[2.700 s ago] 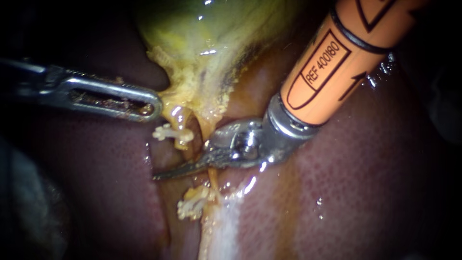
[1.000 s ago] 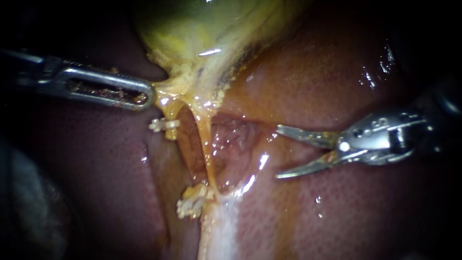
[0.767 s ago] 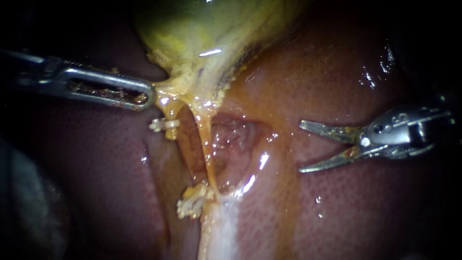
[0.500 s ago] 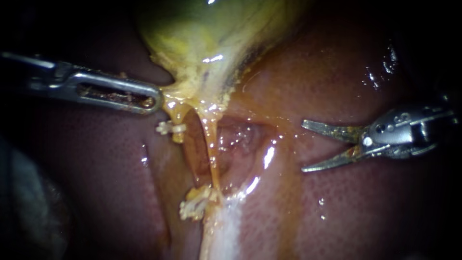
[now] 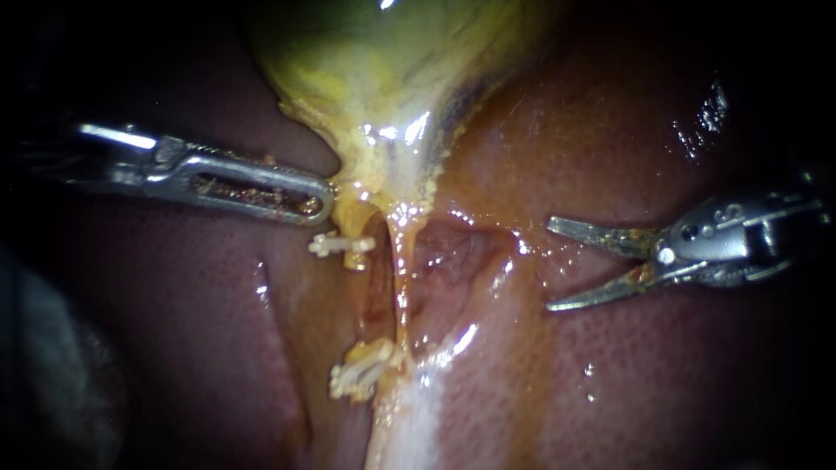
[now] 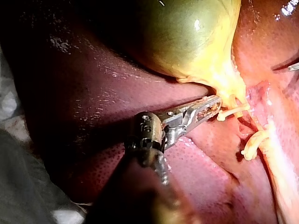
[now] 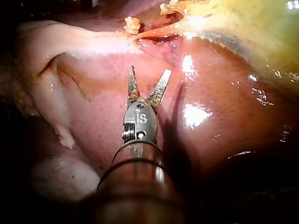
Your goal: Go back from the cut left tube
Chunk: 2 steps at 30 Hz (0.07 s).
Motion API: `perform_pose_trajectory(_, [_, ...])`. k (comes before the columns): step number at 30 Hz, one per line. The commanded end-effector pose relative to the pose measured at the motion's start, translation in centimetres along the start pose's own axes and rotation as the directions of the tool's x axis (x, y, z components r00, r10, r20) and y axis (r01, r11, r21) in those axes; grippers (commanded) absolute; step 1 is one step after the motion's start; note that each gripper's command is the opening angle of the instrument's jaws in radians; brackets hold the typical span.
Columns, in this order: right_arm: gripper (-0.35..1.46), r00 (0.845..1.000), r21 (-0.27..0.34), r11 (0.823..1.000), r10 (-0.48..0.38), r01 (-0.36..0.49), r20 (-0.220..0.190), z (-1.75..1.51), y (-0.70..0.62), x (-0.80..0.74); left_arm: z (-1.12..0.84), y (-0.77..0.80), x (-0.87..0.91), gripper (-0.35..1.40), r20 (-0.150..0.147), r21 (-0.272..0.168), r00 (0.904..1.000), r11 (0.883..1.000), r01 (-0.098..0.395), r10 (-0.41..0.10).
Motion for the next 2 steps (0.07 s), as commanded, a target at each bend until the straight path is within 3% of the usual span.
perform_pose_trajectory(1, [1.45,1.000,0.012,1.000,0.002,-0.002,0.001,0.02,0.00,0.02,-0.02,0.01,0.00,-0.35,0.001,0.000,1.0000,1.000,0.000,0.000])
perform_pose_trajectory(2, [1.43,1.000,0.019,1.000,0.003,-0.003,0.001,0.04,-0.01,0.04,-0.03,0.01,0.00,-0.35,0.001,0.000,1.0000,1.000,0.001,-0.001])
